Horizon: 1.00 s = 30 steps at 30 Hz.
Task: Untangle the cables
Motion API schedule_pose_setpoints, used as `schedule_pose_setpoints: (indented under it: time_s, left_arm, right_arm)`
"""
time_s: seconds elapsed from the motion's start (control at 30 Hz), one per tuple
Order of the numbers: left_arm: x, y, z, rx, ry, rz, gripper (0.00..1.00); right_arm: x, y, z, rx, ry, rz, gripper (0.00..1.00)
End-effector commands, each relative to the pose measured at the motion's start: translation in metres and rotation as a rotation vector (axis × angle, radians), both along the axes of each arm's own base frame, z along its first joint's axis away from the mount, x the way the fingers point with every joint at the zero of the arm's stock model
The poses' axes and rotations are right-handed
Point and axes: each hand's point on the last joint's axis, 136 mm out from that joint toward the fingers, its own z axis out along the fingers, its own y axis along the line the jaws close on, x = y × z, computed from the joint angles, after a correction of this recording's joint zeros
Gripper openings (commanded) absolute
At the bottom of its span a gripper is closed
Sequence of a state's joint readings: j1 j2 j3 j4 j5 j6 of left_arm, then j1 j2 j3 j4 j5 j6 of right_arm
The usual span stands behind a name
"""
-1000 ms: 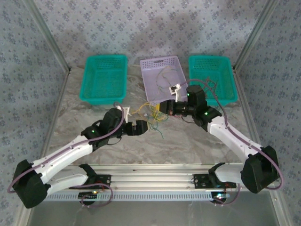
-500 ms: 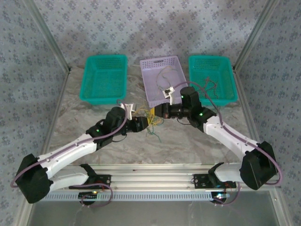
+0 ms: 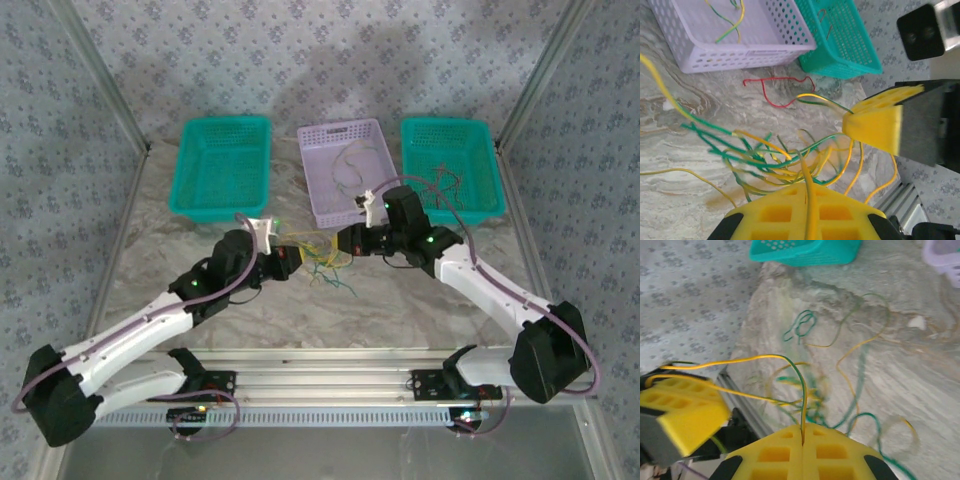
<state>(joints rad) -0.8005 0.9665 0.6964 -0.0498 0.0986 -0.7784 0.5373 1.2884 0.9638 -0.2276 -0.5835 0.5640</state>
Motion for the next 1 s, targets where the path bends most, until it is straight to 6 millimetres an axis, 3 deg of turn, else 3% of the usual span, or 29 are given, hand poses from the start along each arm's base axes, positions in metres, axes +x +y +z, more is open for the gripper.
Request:
schedule_pose_setpoints:
  time_s: [0.0,0.07,0.17,0.43,0.5,0.57,0.77,0.97]
  left_arm:
    - [0.0,0.012,-0.002,0.05,-0.031,0.032,0.0]
    - [0.0,0.017,0.001,0.062,-0.04,0.043,0.0]
    - [-0.001,0.021,0.006,0.075,-0.056,0.046,0.0]
    - [-0.002,0.037,0.016,0.115,-0.081,0.076,0.0]
    - [-0.003,0.043,0.019,0.127,-0.087,0.084,0.0]
    - [-0.005,0.051,0.021,0.144,-0.092,0.097,0.0]
    - [-0.006,0.075,0.019,0.196,-0.089,0.143,0.0]
    - [-0.006,0.096,0.017,0.275,-0.087,0.178,0.0]
  right_arm:
    - [0.008,-0.018,-0.016,-0.077,0.005,-0.055,0.1]
    - [0.012,-0.027,-0.024,-0.113,0.01,-0.089,0.1]
    - [0.015,-0.037,-0.033,-0.152,0.014,-0.117,0.0]
    - [0.017,-0.055,-0.036,-0.184,-0.002,-0.177,0.0]
    - [0.02,-0.077,-0.04,-0.258,-0.01,-0.261,0.0]
    - [0.026,-0.114,-0.041,-0.315,-0.005,-0.408,0.0]
    - [0.028,-0.18,-0.04,-0.258,0.045,-0.666,0.0]
    - [0.025,-0.215,-0.037,-0.186,0.08,-0.771,0.0]
